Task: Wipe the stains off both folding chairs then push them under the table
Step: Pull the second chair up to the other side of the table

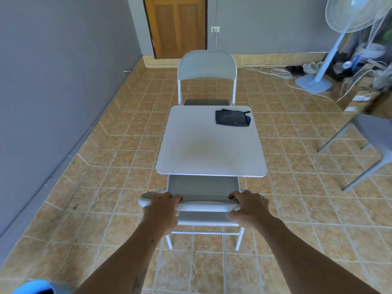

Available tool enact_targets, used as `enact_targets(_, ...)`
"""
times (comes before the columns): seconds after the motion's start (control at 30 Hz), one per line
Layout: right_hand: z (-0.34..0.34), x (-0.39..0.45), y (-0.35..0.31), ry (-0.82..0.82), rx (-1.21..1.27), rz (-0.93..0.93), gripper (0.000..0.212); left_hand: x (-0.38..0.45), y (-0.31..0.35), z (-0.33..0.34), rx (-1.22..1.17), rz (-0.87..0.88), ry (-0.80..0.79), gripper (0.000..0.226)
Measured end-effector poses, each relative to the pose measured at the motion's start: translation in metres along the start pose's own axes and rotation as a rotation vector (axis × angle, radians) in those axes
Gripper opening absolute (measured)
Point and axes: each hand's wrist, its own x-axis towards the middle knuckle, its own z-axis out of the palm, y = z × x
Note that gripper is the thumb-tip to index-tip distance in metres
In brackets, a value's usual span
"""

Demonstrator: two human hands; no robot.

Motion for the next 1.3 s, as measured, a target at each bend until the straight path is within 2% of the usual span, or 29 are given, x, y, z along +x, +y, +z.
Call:
enact_targets(0.23,-0.012,-0.011,0.004,-0.075,-0.012,-0.049,0.063,-0.015,0.017,-0.009,0.122,-0.112,-0.025,0.060)
enact_targets(0.4,-0.019,-0.020,-0.001,0.020,-0.124,-0.182,0.058,-0.018,0.002,-0.022,0.153,-0.121,0.056,0.054)
enact_targets(0.63,-0.019,-0.024,-0.018,0.095,-0.138,-0.176,0.036,-0.011,-0.029,-0.019,0.058,0.007,0.102,0.031)
enact_targets(0.8,-0.022,-0.026,-0.020,0.077,-0.042,-0.068,0.046,-0.005,-0.035,-0.025,0.082,0.117,0.067,0.026)
enact_targets(0.9,-0.012,-0.033,-0.028,0.113,-0.032,-0.042,0.045,-0.006,-0.040,-0.025,0.060,0.135,0.066,0.029)
enact_targets(1.07,-0.009,-0.034,-0.040,0.073,-0.025,-0.052,0.052,-0.004,-0.056,-0.029,0.055,0.144,0.077,0.027)
enact_targets(1.3,-0.003,-0.043,-0.022,0.103,0.123,0.083,0.053,-0.005,-0.049,-0.030,0.078,0.194,0.032,0.022)
